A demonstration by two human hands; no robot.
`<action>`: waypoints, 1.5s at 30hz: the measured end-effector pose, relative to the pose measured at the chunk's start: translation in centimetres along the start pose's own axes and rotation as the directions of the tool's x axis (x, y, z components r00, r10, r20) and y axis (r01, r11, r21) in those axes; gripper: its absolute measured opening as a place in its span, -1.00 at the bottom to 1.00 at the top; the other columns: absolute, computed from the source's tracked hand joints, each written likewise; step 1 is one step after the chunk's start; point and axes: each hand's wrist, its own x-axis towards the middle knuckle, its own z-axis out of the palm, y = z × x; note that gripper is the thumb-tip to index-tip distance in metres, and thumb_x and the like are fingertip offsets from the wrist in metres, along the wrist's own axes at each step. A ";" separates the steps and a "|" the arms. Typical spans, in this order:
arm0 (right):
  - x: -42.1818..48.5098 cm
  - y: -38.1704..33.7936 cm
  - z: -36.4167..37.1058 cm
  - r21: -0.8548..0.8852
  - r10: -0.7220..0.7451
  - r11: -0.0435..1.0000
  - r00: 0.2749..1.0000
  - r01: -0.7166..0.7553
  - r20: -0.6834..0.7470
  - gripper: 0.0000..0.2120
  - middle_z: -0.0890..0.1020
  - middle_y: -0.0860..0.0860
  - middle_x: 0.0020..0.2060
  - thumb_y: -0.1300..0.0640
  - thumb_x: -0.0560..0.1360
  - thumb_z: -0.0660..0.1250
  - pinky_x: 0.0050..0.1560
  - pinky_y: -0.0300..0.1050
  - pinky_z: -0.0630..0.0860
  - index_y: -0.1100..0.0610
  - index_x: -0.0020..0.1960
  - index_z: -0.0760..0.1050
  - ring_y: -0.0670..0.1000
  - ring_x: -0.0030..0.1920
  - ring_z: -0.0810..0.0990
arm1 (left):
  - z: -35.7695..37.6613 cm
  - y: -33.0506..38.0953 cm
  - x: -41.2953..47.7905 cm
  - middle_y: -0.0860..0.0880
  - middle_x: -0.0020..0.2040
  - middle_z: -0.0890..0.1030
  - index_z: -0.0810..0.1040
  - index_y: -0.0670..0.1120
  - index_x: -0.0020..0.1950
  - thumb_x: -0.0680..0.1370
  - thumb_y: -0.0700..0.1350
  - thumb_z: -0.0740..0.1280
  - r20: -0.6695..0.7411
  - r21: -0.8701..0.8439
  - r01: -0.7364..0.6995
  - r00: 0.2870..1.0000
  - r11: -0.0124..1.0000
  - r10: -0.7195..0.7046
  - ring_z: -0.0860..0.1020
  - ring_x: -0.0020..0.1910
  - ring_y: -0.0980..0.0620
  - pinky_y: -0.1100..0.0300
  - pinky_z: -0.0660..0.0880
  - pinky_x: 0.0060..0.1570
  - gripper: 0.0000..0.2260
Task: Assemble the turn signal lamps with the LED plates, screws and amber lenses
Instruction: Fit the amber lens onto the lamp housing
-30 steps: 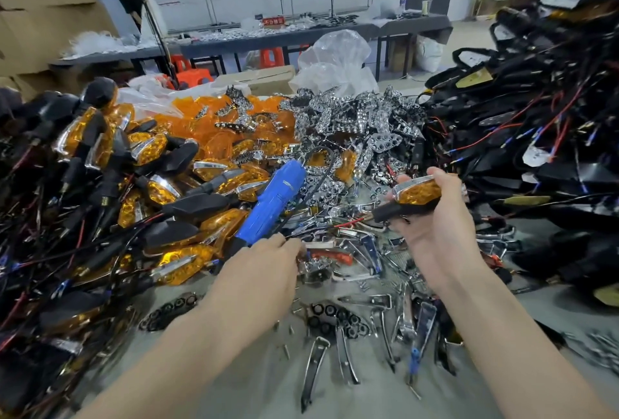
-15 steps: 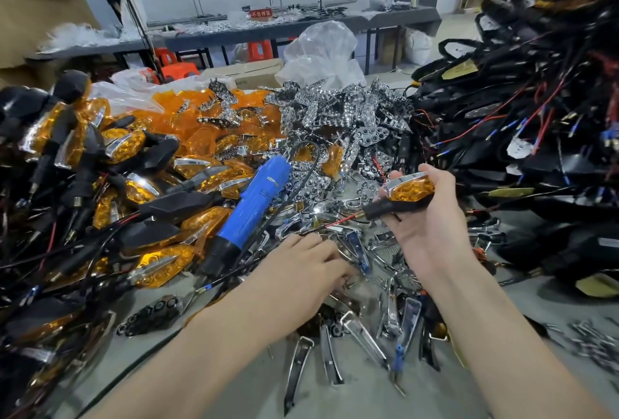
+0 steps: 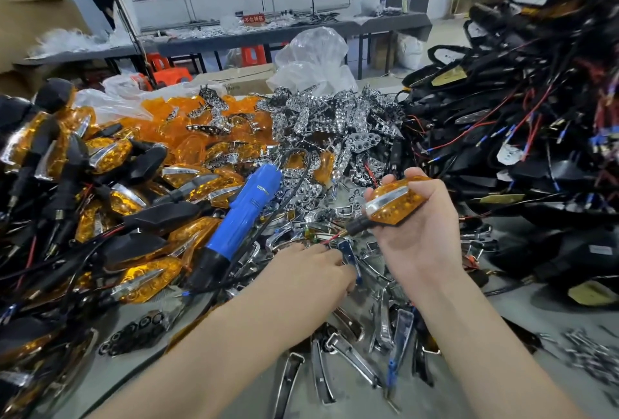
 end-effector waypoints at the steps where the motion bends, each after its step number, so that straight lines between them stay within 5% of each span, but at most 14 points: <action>1: 0.0 0.0 0.0 0.013 0.000 1.000 1.000 0.000 0.006 -0.83 0.64 0.02 -0.21 0.24 0.49 0.21 -0.01 -0.04 0.58 0.04 -0.04 0.51 0.09 -0.22 0.67 | -0.1 0.0 0.2 0.08 0.19 0.53 0.48 0.10 0.30 0.69 -0.02 0.15 0.013 0.001 -0.002 1.000 1.000 0.002 0.49 0.20 0.01 0.11 0.37 0.12 -0.78; 14: -0.1 0.3 0.1 0.002 -0.033 0.999 0.999 0.033 0.024 -0.74 0.63 0.03 -0.22 0.19 0.27 0.33 -0.07 -0.05 0.56 0.04 -0.04 0.52 0.09 -0.21 0.65 | -0.9 0.2 0.0 0.08 0.12 0.51 0.48 0.09 0.24 0.67 0.01 0.17 0.052 -0.012 -0.041 0.998 0.999 0.041 0.51 0.10 0.02 0.12 0.38 0.06 -0.82; 17: 0.0 0.4 0.1 -0.033 -0.039 0.999 0.999 0.039 0.012 -0.82 0.63 0.02 -0.21 0.25 0.40 0.27 -0.12 -0.07 0.60 0.05 -0.05 0.53 0.10 -0.19 0.66 | -1.7 -0.4 -0.4 0.14 -0.03 0.53 0.41 0.12 -0.01 0.60 0.01 0.23 0.057 -0.253 0.061 0.997 0.965 -0.048 0.52 -0.04 0.11 0.16 0.47 0.00 -0.99; 22: 0.0 0.4 -0.1 -0.115 -0.068 0.991 0.997 0.064 -0.035 -0.78 0.63 0.01 -0.22 0.28 0.51 0.18 -0.19 -0.09 0.56 0.03 -0.05 0.54 0.08 -0.16 0.63 | -3.3 -1.4 0.4 0.24 -0.20 0.57 0.48 0.13 -0.14 0.58 -0.07 0.35 -0.023 -0.699 0.196 0.955 0.687 -0.296 0.50 -0.32 0.25 0.42 0.40 -0.32 -0.86; 31: -0.6 1.0 0.1 -0.346 -0.056 0.934 0.994 0.084 0.090 -0.88 0.66 0.01 -0.08 0.01 0.45 0.34 -0.06 -0.04 0.49 -0.09 -0.02 0.59 -0.04 -0.13 0.62 | -4.5 -0.4 3.6 0.23 -0.11 0.59 0.55 0.25 -0.02 0.58 -0.18 0.38 -0.291 -0.806 0.043 0.840 0.590 -0.459 0.57 -0.10 0.24 0.40 0.49 -0.14 -0.72; 36: -1.0 1.1 1.1 -0.436 -0.101 0.891 0.992 0.125 0.078 -0.63 0.62 0.09 0.05 -0.27 0.42 0.36 0.12 0.05 0.46 -0.03 0.06 0.56 0.07 0.05 0.57 | -4.5 -0.1 4.1 0.20 -0.10 0.61 0.56 0.20 0.05 0.58 -0.19 0.38 -0.308 -0.790 0.027 0.846 0.612 -0.436 0.59 -0.04 0.21 0.33 0.54 -0.05 -0.75; 42: -1.1 1.1 1.0 -0.383 -0.092 0.917 0.994 0.111 0.066 -0.72 0.59 0.09 0.02 -0.19 0.52 0.32 0.12 0.08 0.39 0.00 0.05 0.55 0.09 0.04 0.51 | -4.6 -0.2 3.9 0.20 -0.08 0.61 0.57 0.11 0.09 0.58 -0.20 0.38 -0.334 -0.774 -0.008 0.854 0.633 -0.398 0.59 -0.02 0.20 0.41 0.50 -0.04 -0.79; 45: -1.0 0.8 1.0 -0.304 -0.084 0.948 0.996 0.092 0.041 -0.76 0.62 0.04 -0.05 -0.15 0.53 0.36 0.04 -0.04 0.53 0.00 0.03 0.57 0.03 -0.04 0.59 | -4.4 -0.7 3.1 0.27 -0.02 0.59 0.53 0.21 0.06 0.59 -0.18 0.36 -0.310 -0.779 0.017 0.858 0.627 -0.408 0.58 0.00 0.27 0.48 0.47 -0.04 -0.75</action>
